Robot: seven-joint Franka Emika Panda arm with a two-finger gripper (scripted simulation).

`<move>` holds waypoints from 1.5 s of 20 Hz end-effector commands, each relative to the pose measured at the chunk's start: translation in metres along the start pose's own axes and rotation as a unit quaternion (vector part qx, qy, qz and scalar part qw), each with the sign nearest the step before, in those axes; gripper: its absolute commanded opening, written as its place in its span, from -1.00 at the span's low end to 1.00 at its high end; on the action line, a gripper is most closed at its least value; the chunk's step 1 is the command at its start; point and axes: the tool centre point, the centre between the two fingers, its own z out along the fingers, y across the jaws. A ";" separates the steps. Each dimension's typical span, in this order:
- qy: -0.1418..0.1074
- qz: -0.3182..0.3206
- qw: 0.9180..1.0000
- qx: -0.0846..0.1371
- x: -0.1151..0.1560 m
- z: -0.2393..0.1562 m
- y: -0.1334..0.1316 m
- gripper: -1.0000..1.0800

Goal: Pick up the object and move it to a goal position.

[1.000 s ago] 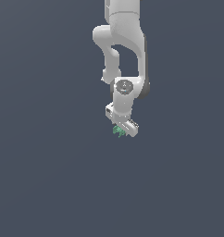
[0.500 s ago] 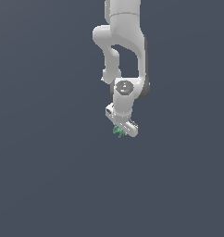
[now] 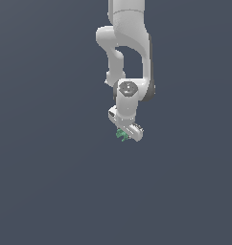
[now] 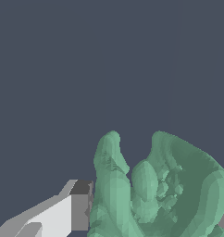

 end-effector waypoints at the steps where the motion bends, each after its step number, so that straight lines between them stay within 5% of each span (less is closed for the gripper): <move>1: 0.000 0.000 1.000 0.000 0.004 -0.010 0.001 -1.00; 30: 0.000 0.001 1.000 -0.001 0.107 -0.259 0.039 -1.00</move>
